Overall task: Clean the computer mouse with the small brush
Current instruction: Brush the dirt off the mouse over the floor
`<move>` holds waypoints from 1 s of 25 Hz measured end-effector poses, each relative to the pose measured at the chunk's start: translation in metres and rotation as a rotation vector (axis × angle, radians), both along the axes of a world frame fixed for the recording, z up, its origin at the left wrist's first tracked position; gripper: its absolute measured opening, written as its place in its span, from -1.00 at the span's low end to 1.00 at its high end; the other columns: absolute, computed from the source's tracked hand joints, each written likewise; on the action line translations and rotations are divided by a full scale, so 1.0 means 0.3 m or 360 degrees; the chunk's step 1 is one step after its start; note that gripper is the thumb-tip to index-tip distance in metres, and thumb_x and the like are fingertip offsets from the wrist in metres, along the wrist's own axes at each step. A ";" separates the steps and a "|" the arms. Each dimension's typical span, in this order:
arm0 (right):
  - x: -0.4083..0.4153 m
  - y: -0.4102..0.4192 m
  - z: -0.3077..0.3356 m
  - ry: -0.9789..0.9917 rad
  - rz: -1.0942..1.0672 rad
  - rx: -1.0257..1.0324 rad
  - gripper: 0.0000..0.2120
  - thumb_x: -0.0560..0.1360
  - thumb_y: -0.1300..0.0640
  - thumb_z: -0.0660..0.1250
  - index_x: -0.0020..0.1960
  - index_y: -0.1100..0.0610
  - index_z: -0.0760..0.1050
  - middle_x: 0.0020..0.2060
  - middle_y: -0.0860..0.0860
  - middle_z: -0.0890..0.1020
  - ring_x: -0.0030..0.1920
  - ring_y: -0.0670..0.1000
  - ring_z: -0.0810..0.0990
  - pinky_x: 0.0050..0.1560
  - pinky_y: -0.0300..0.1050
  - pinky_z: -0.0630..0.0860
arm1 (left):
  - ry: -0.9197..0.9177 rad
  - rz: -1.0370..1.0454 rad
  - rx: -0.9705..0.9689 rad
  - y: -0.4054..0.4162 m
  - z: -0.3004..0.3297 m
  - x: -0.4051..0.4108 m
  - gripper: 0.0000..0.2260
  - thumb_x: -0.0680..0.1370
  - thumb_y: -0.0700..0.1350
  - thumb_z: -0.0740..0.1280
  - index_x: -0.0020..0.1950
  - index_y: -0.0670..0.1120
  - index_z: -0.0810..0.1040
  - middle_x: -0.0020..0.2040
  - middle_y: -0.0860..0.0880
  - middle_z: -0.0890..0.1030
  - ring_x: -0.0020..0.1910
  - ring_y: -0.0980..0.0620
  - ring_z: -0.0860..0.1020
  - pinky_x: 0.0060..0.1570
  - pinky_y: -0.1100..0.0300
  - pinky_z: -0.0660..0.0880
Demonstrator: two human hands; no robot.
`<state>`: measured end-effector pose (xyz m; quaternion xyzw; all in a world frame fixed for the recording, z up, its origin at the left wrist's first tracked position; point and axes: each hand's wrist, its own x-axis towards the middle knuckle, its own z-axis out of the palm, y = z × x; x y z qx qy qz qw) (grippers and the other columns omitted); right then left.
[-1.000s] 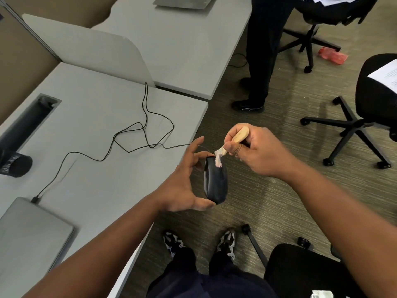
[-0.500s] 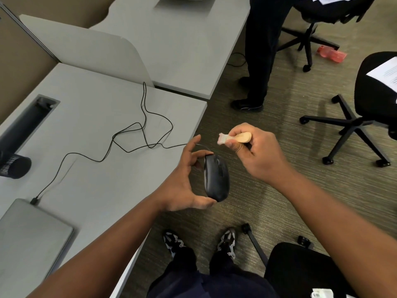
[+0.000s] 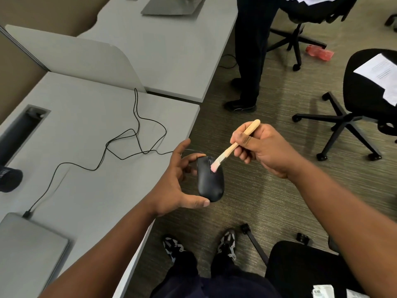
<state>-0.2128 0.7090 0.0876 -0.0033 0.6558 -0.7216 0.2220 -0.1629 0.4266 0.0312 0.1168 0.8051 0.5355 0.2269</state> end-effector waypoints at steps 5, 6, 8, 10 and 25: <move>-0.004 -0.033 -0.044 0.0138 -0.0183 0.0359 -0.85 0.61 0.02 0.43 0.00 0.11 0.59 -0.30 0.01 0.71 -0.31 -0.08 0.64 -0.28 -0.19 0.58 | -0.0050 0.0003 0.0040 -0.008 -0.007 0.014 0.29 0.24 -0.08 0.75 0.74 0.21 -0.03 0.57 -0.02 0.47 0.42 -0.15 0.53 0.45 -0.27 0.47; 0.002 -0.043 -0.054 0.0203 -0.0217 0.0471 -0.88 0.62 0.04 0.42 -0.01 0.09 0.59 -0.29 0.01 0.71 -0.29 -0.08 0.64 -0.24 -0.18 0.60 | -0.0052 -0.0009 0.0040 -0.006 -0.009 0.015 0.29 0.24 -0.08 0.76 0.74 0.21 -0.03 0.58 -0.02 0.46 0.43 -0.16 0.52 0.45 -0.28 0.47; 0.016 -0.056 -0.061 0.0289 -0.0321 0.0521 -0.89 0.64 0.04 0.41 -0.02 0.07 0.59 -0.28 0.01 0.71 -0.28 -0.08 0.64 -0.24 -0.19 0.61 | -0.0051 -0.0031 0.0033 0.000 -0.010 0.015 0.30 0.24 -0.08 0.76 0.74 0.23 -0.03 0.58 -0.01 0.46 0.42 -0.16 0.52 0.45 -0.31 0.46; 0.019 -0.042 -0.040 0.0231 -0.0412 0.0300 -0.83 0.62 0.00 0.41 -0.07 0.08 0.60 -0.36 0.01 0.68 -0.35 -0.07 0.61 -0.35 -0.21 0.56 | -0.0054 -0.0031 0.0033 0.000 -0.009 0.010 0.30 0.24 -0.08 0.76 0.74 0.23 -0.04 0.58 0.01 0.46 0.42 -0.17 0.53 0.46 -0.33 0.44; 0.024 -0.058 -0.073 0.0177 -0.0255 0.0442 -0.91 0.64 0.11 0.41 -0.04 0.09 0.59 -0.27 0.04 0.71 -0.28 -0.07 0.65 -0.23 -0.18 0.62 | -0.0160 -0.0089 0.0041 0.001 -0.002 0.024 0.30 0.23 -0.08 0.74 0.73 0.24 -0.04 0.53 0.04 0.49 0.35 -0.21 0.54 0.40 -0.20 0.50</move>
